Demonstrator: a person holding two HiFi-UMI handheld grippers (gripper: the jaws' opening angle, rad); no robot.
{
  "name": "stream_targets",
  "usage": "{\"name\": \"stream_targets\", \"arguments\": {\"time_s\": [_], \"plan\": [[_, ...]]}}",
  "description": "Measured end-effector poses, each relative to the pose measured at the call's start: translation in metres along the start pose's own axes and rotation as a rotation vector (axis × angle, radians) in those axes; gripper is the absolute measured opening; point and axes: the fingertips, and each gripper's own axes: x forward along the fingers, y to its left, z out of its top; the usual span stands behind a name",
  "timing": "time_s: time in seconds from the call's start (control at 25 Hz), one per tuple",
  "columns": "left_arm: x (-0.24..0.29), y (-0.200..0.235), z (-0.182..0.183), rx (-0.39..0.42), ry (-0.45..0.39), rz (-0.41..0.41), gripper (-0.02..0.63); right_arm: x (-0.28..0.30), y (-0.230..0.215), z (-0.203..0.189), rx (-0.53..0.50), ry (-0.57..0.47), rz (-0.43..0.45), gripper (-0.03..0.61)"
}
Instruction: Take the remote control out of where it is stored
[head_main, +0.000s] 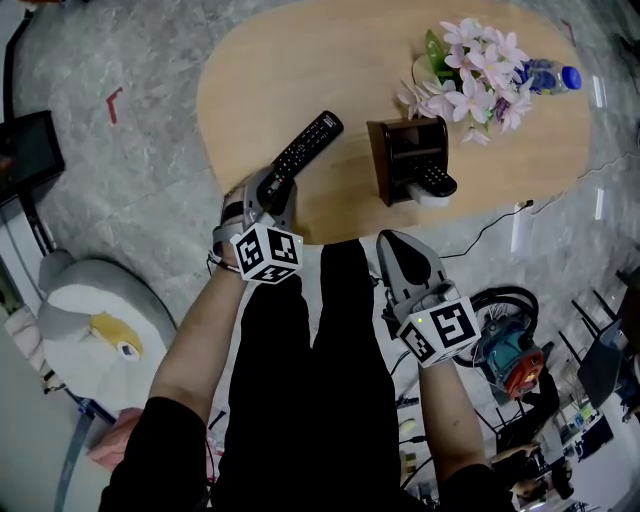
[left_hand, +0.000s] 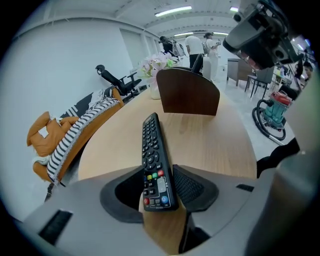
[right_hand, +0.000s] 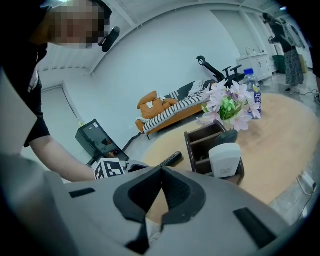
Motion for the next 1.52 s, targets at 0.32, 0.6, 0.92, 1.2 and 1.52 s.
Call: {"name": "stream_targets", "arguments": {"time_s": [0.32, 0.6, 0.92, 1.2, 1.52], "plan": [[-0.019, -0.008, 0.024, -0.068, -0.074, -0.072, 0.172, -0.010, 0.011, 0.011, -0.019, -0.034, -0.022, 0.006], [-0.063, 0.010, 0.066, -0.159, -0.147, -0.091, 0.172, -0.030, 0.025, 0.046, -0.063, -0.094, -0.048, 0.006], [-0.152, 0.050, 0.150, -0.235, -0.328, -0.083, 0.103, -0.071, 0.052, 0.107, -0.113, -0.193, -0.089, 0.006], [-0.226, 0.064, 0.205, -0.258, -0.484, -0.100, 0.008, -0.108, 0.069, 0.146, -0.129, -0.275, -0.134, 0.006], [-0.288, 0.079, 0.235, -0.305, -0.620, -0.108, 0.006, -0.134, 0.067, 0.162, -0.121, -0.319, -0.197, 0.006]]}}
